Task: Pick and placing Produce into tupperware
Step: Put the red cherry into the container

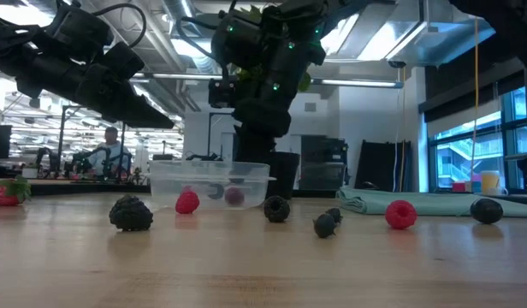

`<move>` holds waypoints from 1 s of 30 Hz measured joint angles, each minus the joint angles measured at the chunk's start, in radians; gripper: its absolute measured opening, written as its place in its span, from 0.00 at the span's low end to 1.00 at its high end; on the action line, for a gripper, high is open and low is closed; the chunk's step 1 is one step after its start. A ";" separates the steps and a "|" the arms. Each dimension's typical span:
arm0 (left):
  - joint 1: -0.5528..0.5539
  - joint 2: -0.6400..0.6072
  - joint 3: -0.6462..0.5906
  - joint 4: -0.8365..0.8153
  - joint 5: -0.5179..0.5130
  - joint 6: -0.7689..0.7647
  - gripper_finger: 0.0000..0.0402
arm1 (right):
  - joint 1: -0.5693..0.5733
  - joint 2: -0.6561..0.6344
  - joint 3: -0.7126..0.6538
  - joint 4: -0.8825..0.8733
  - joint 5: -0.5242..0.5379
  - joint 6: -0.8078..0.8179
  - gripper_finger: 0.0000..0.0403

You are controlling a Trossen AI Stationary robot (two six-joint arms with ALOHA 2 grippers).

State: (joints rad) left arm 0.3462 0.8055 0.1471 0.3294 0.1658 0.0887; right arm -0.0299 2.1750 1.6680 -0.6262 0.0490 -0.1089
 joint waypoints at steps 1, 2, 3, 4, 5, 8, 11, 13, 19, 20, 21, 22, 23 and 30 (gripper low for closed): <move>0.000 0.000 0.000 0.000 0.000 0.000 0.42 | 0.000 0.000 0.000 0.000 0.000 0.000 0.24; 0.000 0.000 0.000 0.000 0.000 0.000 0.42 | 0.000 0.000 0.000 0.000 0.000 0.002 0.24; 0.000 0.000 0.000 0.000 0.000 0.000 0.42 | 0.000 0.000 0.000 0.000 0.000 0.005 0.24; 0.000 0.000 0.000 0.000 0.000 0.000 0.42 | 0.000 0.000 0.000 0.000 0.000 0.017 0.24; 0.000 0.000 0.000 0.000 0.000 0.000 0.42 | 0.000 0.000 0.000 0.000 0.000 0.026 0.24; 0.000 0.000 0.000 0.000 0.000 0.000 0.42 | 0.000 0.000 0.000 -0.001 0.000 0.027 0.24; 0.000 0.000 0.000 0.000 0.000 0.000 0.42 | 0.000 0.000 0.000 -0.002 0.000 0.027 0.24; 0.000 0.000 0.000 0.000 0.000 0.000 0.42 | 0.000 0.000 0.000 -0.009 0.000 0.028 0.24; 0.000 0.000 0.000 0.000 0.000 0.000 0.42 | 0.000 0.000 0.000 -0.016 0.000 0.026 0.24; 0.000 0.000 0.000 0.000 0.000 0.000 0.42 | 0.000 0.000 0.000 -0.017 0.000 0.027 0.24; 0.000 0.000 0.000 0.000 0.000 0.000 0.42 | 0.000 0.000 0.000 -0.017 0.000 0.028 0.24; 0.000 0.000 0.000 0.000 0.000 0.000 0.42 | 0.000 0.000 0.000 -0.020 0.000 0.027 0.24; 0.000 0.000 0.000 0.000 0.000 0.000 0.42 | 0.000 0.000 0.000 -0.025 0.000 0.026 0.24; 0.000 0.000 0.000 0.000 0.000 0.000 0.42 | 0.000 0.000 0.000 -0.034 0.001 0.026 0.24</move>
State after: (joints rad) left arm 0.3463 0.8055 0.1471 0.3294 0.1658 0.0887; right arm -0.0299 2.1746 1.6676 -0.6598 0.0498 -0.0830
